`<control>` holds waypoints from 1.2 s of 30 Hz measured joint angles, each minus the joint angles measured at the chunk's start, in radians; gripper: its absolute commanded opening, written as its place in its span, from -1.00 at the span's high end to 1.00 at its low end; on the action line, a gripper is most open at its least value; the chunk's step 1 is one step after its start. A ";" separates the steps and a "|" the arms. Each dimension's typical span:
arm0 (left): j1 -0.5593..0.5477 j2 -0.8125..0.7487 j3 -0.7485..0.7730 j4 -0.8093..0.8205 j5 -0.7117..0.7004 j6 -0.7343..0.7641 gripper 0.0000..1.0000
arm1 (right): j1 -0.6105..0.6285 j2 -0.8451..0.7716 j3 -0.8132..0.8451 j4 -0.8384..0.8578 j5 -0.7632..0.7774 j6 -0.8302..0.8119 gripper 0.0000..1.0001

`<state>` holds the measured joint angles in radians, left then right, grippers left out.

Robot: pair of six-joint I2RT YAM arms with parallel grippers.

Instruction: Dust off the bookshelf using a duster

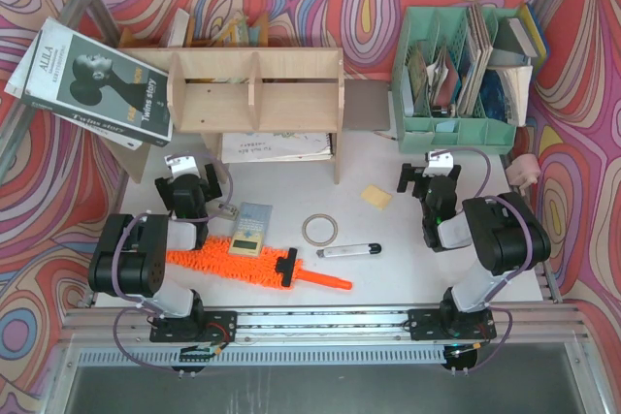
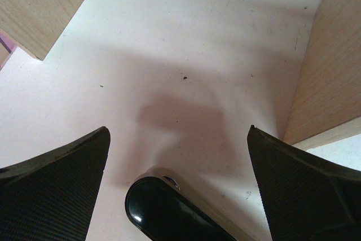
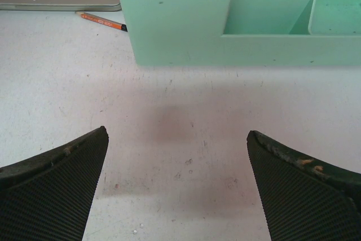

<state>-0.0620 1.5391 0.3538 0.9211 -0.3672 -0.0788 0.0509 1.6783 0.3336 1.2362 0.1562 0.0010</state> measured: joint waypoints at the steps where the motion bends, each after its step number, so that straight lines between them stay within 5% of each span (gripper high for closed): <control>1: 0.000 0.000 0.000 0.000 0.000 0.000 -0.97 | 0.000 0.000 0.000 0.000 0.000 0.000 -0.98; 23: -0.012 -0.084 -0.037 -0.007 0.007 0.012 -0.96 | 0.000 0.000 0.000 0.000 0.000 0.000 -0.97; 36: -0.360 -0.534 -0.067 -0.191 -0.425 0.077 -0.97 | 0.027 -0.132 -0.064 -0.022 -0.025 -0.023 -0.97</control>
<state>-0.4225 1.0046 0.2867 0.7300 -0.7921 -0.0021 0.0776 1.5463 0.2699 1.2140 0.1310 -0.0219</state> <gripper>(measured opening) 0.984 0.987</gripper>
